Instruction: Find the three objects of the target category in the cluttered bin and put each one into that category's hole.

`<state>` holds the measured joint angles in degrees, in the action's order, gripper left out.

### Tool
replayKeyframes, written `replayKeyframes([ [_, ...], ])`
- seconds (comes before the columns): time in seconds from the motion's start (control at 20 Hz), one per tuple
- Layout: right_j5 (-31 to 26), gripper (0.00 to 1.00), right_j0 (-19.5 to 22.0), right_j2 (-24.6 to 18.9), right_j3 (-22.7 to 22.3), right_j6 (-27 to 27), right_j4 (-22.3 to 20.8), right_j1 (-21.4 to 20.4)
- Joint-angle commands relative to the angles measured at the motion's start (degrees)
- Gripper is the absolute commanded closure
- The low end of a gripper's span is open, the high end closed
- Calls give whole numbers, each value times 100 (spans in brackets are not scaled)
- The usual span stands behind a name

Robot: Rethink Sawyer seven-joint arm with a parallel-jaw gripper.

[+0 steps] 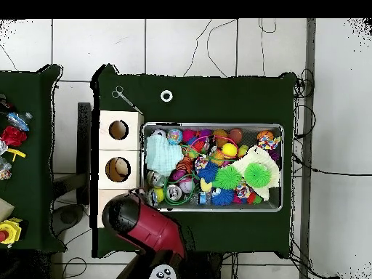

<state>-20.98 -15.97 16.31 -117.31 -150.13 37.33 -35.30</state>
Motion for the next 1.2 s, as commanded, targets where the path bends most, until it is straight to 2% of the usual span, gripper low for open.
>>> replayKeyframes([
  [0.05,584,0,-10,-911,-480,-1041,282,120],
  [0.5,1220,0,111,-1232,-887,-1016,118,205],
  [0.9,1714,0,382,-1497,-1194,-991,-40,243],
  [0.95,1673,100,285,-1380,-1141,-988,-19,271],
  [1.2,1528,100,194,-1294,-1123,-979,25,248],
])
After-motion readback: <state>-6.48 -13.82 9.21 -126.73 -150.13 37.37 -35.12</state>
